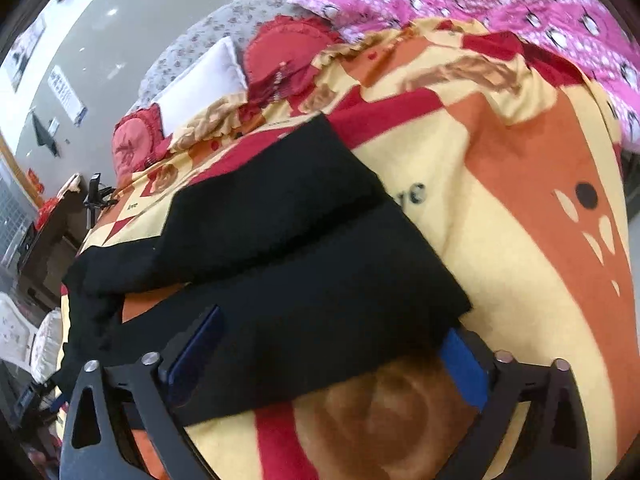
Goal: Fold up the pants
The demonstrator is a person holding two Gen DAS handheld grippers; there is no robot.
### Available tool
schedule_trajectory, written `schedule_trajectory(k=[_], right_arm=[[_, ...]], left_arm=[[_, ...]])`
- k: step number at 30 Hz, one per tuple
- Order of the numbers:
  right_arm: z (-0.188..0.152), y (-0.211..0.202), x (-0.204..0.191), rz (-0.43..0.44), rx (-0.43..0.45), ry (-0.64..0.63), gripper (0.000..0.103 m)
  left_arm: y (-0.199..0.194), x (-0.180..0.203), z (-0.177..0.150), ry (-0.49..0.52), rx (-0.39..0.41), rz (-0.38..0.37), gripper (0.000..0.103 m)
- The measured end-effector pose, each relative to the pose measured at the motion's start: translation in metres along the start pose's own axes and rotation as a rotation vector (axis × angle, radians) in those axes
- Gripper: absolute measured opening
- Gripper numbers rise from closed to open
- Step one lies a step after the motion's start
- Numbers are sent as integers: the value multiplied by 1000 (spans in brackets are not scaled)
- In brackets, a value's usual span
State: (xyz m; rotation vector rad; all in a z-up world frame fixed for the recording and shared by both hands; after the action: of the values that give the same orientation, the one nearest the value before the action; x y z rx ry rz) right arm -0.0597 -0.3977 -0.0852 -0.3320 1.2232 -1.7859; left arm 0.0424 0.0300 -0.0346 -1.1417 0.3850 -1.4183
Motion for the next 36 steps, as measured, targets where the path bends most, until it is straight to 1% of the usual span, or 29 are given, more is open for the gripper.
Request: schedule_trajectory(k=[1,2,3,4,5,6,7,9,13,16,19,20,22,24,25,26,27,28,29,30,31,33,34,36], right_arm=[[1,1,-2,9,6,-11,78],[1,1,-4,8,9,-20,58],[2,1,-5,-4,14,-29,36],[4,1,-5,17,12,-30,21],[4,3,-4,43,-1,-14,6],[3,2,-3,61,-5,5,6],[2,-1,-2,65,2,6,6],[-1,-13,-3,78,24,6,6],[-9,-45,-11,101,61,-8,6],[-23,-76,-22,128,76,-41,5],[-48,-106,-24,142,85,-57,5],[-56,-109,-21,141,77,-50,6],[-73,-104,-12,111,32,-41,10],[-90,-83,2,18,-65,-41,23],[-95,-77,8,-24,-96,-41,25],[-98,-77,12,-61,-102,-49,24],[-98,-81,14,-76,-92,-56,32],[-96,-90,18,-99,-70,-51,37],[-94,-97,20,-114,-52,-45,42],[-89,-105,23,-131,-30,-42,45],[-83,-116,22,-146,3,-47,46],[-78,-126,16,-121,33,-59,50],[-76,-130,9,-89,44,-66,52],[-74,-125,-14,-8,38,-106,55]], left_arm=[[1,1,0,8,6,-1,79],[3,3,0,17,11,-4,63],[7,4,1,24,3,-5,33],[10,3,1,35,-11,12,21],[11,3,2,42,-15,1,19],[10,3,3,41,-18,-18,14],[8,3,4,41,-26,-44,13],[-1,1,7,47,-21,-74,12],[-33,-4,13,68,0,-138,11],[-55,-11,9,109,7,-145,12],[-61,-27,-6,121,-24,-136,12],[-58,-34,-11,119,-39,-126,13],[-45,-48,-23,121,-78,-80,15],[-36,-59,-30,103,-109,-66,17],[-36,-63,-31,89,-112,-73,20],[-41,-66,-31,83,-103,-73,24],[-46,-68,-28,85,-90,-58,33],[-56,-70,-26,87,-67,-40,38],[-63,-67,-25,90,-47,-27,39],[-70,-69,-24,95,-29,-7,39],[-78,-70,-23,104,-9,21,38],[-90,-71,-22,117,21,53,38],[-95,-67,-24,122,34,58,38],[-99,-58,-26,126,38,42,38]])
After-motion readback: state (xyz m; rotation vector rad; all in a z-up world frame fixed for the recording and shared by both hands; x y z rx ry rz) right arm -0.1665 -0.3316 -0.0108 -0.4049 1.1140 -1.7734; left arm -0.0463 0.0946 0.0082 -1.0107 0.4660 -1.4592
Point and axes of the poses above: each gripper's, at about its wrist camera, not at the fingertips, and y roughly the way its jaws point, x to its right, z to its top, the point moved 5 cm from there along y, roughly the way its jaws point, and after that the axes turned 6 degrees about -x, right-handed, at the moved point
